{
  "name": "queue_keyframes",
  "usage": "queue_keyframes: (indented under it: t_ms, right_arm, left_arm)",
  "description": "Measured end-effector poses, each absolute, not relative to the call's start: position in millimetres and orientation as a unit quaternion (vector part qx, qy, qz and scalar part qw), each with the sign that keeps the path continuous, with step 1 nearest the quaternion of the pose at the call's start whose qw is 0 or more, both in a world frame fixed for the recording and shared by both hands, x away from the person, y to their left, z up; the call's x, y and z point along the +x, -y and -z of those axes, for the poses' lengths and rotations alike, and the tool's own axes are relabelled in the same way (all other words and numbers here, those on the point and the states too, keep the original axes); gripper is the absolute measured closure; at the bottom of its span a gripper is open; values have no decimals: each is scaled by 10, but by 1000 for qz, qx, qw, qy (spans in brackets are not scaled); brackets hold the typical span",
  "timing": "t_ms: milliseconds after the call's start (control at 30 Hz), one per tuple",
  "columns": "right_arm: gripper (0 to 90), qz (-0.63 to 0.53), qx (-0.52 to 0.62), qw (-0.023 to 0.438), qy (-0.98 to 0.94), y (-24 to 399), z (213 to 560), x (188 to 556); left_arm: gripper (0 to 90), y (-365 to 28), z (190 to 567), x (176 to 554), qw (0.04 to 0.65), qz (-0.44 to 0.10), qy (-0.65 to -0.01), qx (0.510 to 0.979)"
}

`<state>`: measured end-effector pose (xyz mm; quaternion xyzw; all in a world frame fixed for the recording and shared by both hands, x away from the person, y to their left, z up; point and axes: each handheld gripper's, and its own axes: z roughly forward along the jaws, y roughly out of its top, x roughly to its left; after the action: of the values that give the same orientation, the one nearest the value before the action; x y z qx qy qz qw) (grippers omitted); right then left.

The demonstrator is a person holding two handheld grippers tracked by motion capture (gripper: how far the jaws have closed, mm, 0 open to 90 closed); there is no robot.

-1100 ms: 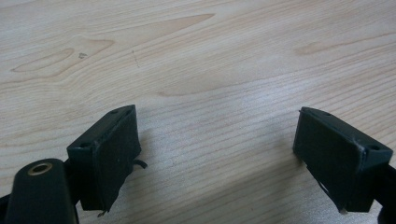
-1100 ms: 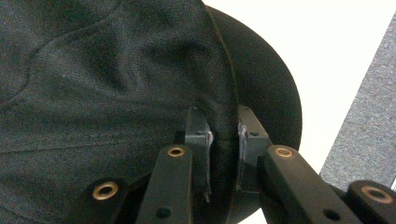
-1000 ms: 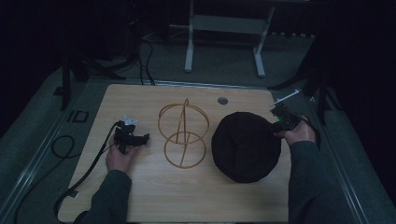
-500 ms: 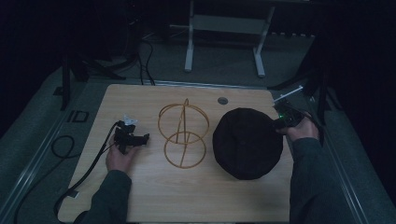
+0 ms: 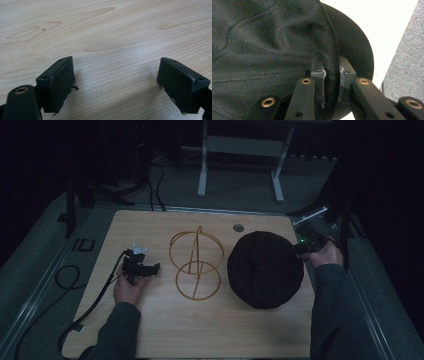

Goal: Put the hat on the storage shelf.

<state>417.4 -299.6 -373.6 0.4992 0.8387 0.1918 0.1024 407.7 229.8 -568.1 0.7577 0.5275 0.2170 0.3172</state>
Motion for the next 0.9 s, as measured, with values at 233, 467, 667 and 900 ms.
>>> queue_keyframes:
  t_ms: [233,467,667,900]
  right_arm:
    - [790,-191,500,103,-839,2984,3673,4189]
    - [790,-191,500,102,-838,2986,3606,4212]
    - [790,-191,501,98,-838,2982,3564,4233]
    - [790,-190,499,95,-840,2964,3512,4273]
  left_arm:
    - [140,-2300,5680,4076,316,-217,-527,758]
    - [140,-2300,5680,4076,316,-217,-527,758]
    - [141,-2300,5680,4076,316,-217,-527,759]
    - [141,-2300,5680,4076,316,-217,-527,759]
